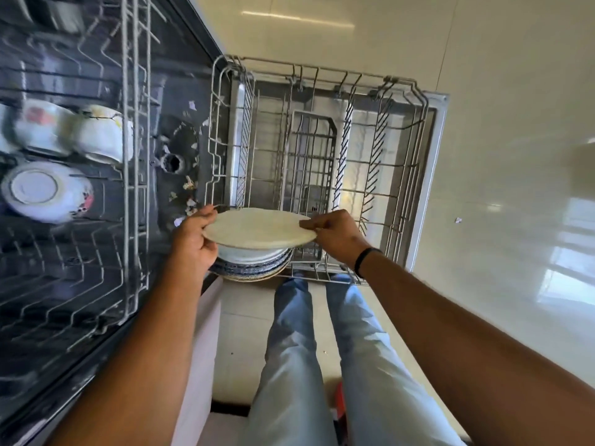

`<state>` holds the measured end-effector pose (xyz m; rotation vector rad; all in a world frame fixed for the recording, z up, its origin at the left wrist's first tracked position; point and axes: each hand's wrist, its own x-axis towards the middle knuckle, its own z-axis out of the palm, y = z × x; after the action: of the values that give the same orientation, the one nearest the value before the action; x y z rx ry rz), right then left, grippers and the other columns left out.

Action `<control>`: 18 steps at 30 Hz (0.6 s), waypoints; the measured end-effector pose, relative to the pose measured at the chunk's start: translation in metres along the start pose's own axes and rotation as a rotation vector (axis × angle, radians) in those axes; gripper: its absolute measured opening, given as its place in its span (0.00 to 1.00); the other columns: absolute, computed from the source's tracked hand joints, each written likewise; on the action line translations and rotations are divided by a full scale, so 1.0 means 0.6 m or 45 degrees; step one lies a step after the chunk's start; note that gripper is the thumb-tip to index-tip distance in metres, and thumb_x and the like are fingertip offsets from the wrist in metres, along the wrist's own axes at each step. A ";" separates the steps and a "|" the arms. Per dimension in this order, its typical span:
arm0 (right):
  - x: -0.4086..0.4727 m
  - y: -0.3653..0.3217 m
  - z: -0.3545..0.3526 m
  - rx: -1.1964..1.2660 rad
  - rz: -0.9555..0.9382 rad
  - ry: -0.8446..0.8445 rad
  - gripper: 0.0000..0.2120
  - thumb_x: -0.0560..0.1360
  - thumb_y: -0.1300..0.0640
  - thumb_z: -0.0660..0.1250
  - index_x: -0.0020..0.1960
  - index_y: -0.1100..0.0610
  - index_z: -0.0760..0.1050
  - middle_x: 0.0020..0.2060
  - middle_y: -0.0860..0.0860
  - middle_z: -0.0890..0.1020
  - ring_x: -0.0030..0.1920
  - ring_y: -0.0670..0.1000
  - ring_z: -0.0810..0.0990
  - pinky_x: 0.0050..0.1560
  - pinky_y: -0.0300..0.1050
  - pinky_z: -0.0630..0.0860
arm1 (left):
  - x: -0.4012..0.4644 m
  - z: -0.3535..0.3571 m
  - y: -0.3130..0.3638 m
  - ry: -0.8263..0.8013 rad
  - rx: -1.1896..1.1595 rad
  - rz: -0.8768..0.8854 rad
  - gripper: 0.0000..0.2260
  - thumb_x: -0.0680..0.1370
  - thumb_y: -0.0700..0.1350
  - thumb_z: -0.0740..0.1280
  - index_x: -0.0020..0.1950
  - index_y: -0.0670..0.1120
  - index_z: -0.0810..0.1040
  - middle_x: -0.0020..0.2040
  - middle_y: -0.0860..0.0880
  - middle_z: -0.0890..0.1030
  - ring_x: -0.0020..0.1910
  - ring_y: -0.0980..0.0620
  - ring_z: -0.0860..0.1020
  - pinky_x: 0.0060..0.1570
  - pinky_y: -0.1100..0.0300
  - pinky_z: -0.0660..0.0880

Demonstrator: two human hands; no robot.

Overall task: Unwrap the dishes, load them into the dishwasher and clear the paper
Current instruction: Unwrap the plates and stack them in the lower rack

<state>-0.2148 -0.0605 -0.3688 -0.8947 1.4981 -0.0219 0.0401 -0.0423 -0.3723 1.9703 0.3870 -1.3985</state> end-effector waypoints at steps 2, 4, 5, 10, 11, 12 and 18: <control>0.017 0.012 0.018 0.172 0.116 0.029 0.10 0.74 0.68 0.70 0.52 0.60 0.86 0.46 0.53 0.84 0.44 0.50 0.82 0.50 0.46 0.81 | 0.019 -0.007 -0.002 0.033 0.151 -0.015 0.10 0.81 0.31 0.61 0.55 0.41 0.79 0.47 0.48 0.79 0.49 0.49 0.77 0.47 0.61 0.77; 0.025 0.019 0.037 0.230 0.193 0.031 0.06 0.73 0.62 0.72 0.47 0.62 0.86 0.40 0.55 0.84 0.38 0.49 0.79 0.45 0.50 0.80 | 0.029 -0.011 -0.005 0.066 0.302 -0.018 0.16 0.82 0.31 0.58 0.69 0.39 0.74 0.54 0.44 0.78 0.49 0.46 0.77 0.55 0.53 0.76; 0.029 0.025 0.048 0.218 0.217 0.047 0.06 0.73 0.59 0.72 0.44 0.62 0.86 0.39 0.56 0.84 0.38 0.49 0.78 0.47 0.53 0.81 | 0.035 -0.013 -0.007 0.077 0.355 -0.009 0.18 0.82 0.32 0.58 0.71 0.40 0.72 0.57 0.42 0.77 0.49 0.45 0.77 0.58 0.50 0.74; 0.039 0.036 0.086 0.002 0.292 0.068 0.18 0.70 0.57 0.77 0.59 0.56 0.82 0.54 0.54 0.84 0.54 0.54 0.83 0.61 0.51 0.79 | 0.074 -0.022 -0.011 0.247 0.516 0.096 0.18 0.79 0.32 0.65 0.68 0.41 0.77 0.64 0.42 0.80 0.57 0.43 0.79 0.62 0.47 0.76; 0.044 0.040 0.090 -0.024 0.299 0.090 0.21 0.70 0.57 0.77 0.61 0.56 0.81 0.55 0.54 0.84 0.55 0.55 0.83 0.61 0.52 0.80 | 0.079 -0.021 -0.011 0.291 0.524 0.114 0.18 0.78 0.31 0.66 0.68 0.41 0.78 0.63 0.41 0.81 0.57 0.43 0.80 0.62 0.47 0.77; 0.048 0.041 0.092 -0.011 0.327 0.097 0.21 0.69 0.58 0.78 0.61 0.57 0.81 0.54 0.55 0.84 0.54 0.56 0.83 0.59 0.53 0.81 | 0.082 -0.019 -0.011 0.315 0.546 0.130 0.18 0.77 0.31 0.67 0.67 0.40 0.79 0.62 0.41 0.81 0.57 0.42 0.80 0.63 0.47 0.77; 0.080 0.062 0.107 0.058 0.420 0.141 0.08 0.66 0.60 0.78 0.41 0.59 0.79 0.43 0.57 0.86 0.46 0.58 0.86 0.48 0.55 0.84 | 0.093 -0.006 -0.019 0.420 0.680 0.241 0.21 0.71 0.29 0.74 0.63 0.37 0.79 0.57 0.40 0.83 0.55 0.43 0.82 0.60 0.48 0.79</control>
<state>-0.1720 -0.0287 -0.4392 -0.6092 1.7268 0.1373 0.0570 -0.0395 -0.4267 2.6061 -0.0443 -1.1303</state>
